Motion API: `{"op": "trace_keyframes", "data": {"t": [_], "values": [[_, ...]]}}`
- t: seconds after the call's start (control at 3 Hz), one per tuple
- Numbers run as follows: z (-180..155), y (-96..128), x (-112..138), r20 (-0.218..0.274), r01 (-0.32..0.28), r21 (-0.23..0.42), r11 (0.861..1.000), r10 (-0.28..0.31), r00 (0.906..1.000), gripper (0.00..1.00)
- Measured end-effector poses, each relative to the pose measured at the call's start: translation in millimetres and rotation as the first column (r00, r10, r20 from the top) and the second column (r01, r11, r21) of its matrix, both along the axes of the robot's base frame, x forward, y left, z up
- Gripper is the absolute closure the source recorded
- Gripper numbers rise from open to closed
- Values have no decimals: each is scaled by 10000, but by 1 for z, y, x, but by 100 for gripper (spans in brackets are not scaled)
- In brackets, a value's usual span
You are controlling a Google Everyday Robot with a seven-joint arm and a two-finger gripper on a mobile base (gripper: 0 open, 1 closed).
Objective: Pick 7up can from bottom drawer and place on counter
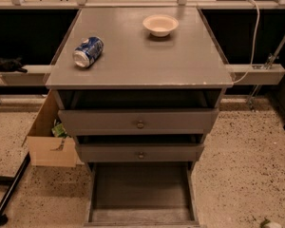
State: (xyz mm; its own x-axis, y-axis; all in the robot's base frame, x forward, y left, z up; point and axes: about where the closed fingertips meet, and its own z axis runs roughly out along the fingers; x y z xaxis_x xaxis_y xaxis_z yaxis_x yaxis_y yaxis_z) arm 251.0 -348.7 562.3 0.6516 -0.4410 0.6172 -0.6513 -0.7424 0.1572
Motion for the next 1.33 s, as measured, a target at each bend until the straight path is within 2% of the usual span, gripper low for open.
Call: {"op": "trace_keyframes", "data": {"t": [0.33, 0.67, 1.0, 1.33], "values": [[56, 12, 34, 1694, -466, 313, 9984, 406, 9847, 100], [99, 18, 52, 2994, -908, 368, 9952, 757, 9511, 100], [122, 17, 68, 3889, -1195, 507, 9915, 906, 9168, 100], [121, 17, 68, 3891, -1200, 506, 9915, 911, 9167, 100]]}}
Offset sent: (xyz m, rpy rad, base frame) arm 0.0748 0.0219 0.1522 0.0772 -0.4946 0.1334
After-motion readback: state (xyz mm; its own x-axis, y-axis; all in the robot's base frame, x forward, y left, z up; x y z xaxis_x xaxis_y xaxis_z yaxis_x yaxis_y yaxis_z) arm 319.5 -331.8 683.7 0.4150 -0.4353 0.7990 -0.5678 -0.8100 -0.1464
